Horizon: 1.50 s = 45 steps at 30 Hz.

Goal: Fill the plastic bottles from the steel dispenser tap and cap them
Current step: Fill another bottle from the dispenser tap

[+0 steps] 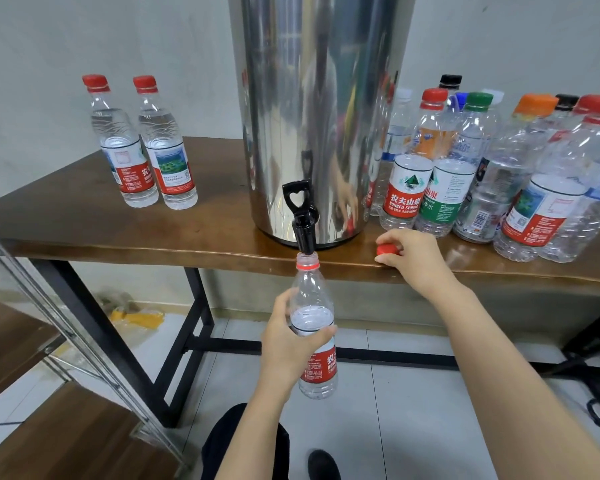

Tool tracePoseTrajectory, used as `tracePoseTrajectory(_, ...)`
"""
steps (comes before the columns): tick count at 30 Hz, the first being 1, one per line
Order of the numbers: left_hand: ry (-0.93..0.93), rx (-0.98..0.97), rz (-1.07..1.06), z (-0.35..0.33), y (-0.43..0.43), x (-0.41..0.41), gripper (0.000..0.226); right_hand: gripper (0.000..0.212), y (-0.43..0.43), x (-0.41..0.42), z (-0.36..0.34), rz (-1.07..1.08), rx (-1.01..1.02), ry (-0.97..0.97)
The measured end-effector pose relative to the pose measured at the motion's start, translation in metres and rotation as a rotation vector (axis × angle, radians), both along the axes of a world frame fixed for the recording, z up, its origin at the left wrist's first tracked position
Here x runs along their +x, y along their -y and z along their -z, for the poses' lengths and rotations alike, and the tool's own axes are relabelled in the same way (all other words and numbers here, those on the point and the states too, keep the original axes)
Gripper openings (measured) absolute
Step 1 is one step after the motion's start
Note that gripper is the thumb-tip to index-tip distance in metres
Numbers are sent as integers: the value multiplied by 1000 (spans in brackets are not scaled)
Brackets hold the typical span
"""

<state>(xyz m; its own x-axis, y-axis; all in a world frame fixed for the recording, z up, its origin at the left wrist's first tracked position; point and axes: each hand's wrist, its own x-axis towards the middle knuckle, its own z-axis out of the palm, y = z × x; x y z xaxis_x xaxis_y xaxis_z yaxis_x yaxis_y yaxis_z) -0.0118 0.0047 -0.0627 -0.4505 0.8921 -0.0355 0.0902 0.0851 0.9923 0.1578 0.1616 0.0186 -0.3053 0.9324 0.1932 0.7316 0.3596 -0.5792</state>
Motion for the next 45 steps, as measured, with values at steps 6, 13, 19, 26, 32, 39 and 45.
tracePoseTrajectory(6, -55, 43, -54, -3, -9, 0, 76, 35, -2, 1, 6, 39, 26, -44)
tracePoseTrajectory(13, -123, 132, -142, 1, -13, 2, 75, 33, 24, -14, -26, -46, 343, -216)
tracePoseTrajectory(19, -182, 201, -149, 5, -10, 1, 94, 50, 57, -59, -87, -364, 546, -63)
tracePoseTrajectory(26, -159, 230, -138, 5, -7, 1, 91, 22, 50, -94, -95, -434, 745, 193)
tracePoseTrajectory(32, -133, 240, -149, 6, -7, 2, 92, 5, 60, -87, -63, -328, 1028, -58)
tracePoseTrajectory(39, -148, 249, -144, 7, -9, 2, 93, 6, 69, -76, -27, -244, 1019, -191)
tracePoseTrajectory(45, -159, 270, -141, 8, -9, 2, 93, 44, 76, -76, -22, -153, 865, -266)
